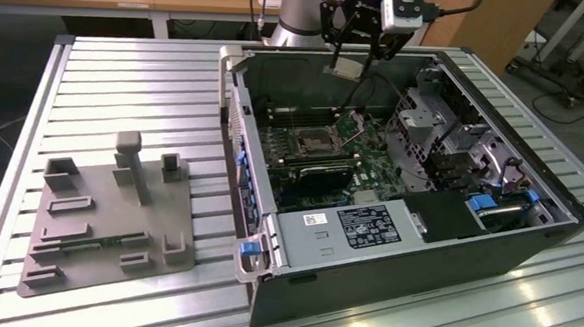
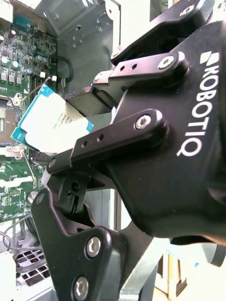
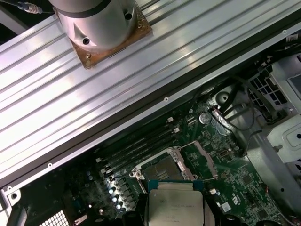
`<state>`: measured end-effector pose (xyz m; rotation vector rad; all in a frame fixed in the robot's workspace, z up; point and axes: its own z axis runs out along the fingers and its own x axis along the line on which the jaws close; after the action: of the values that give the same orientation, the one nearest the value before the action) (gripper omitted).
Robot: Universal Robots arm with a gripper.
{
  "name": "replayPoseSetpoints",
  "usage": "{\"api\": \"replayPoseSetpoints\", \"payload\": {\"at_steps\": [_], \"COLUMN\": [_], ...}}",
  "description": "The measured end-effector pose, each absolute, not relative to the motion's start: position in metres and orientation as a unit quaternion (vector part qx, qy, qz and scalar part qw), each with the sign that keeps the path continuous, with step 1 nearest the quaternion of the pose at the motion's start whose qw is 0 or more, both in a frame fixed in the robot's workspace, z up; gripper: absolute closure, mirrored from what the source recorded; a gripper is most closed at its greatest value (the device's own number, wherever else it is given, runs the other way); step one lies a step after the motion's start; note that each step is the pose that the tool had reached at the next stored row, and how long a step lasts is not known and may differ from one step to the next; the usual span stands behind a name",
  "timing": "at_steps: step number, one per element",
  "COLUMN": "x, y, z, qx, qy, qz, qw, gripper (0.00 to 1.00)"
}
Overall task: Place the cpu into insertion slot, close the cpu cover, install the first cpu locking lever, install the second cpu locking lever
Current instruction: 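Place the cpu into insertion slot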
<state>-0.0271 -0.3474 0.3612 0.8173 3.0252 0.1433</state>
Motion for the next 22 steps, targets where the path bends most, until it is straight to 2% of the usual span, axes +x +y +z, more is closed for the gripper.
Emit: {"api": "replayPoseSetpoints", "payload": {"at_steps": [22], "x": [-0.0271], "y": [-0.3474], "z": [0.3611], "qx": [0.282], "qy": [0.958], "qz": [0.046], "qw": [0.003], "gripper": [0.46]}}
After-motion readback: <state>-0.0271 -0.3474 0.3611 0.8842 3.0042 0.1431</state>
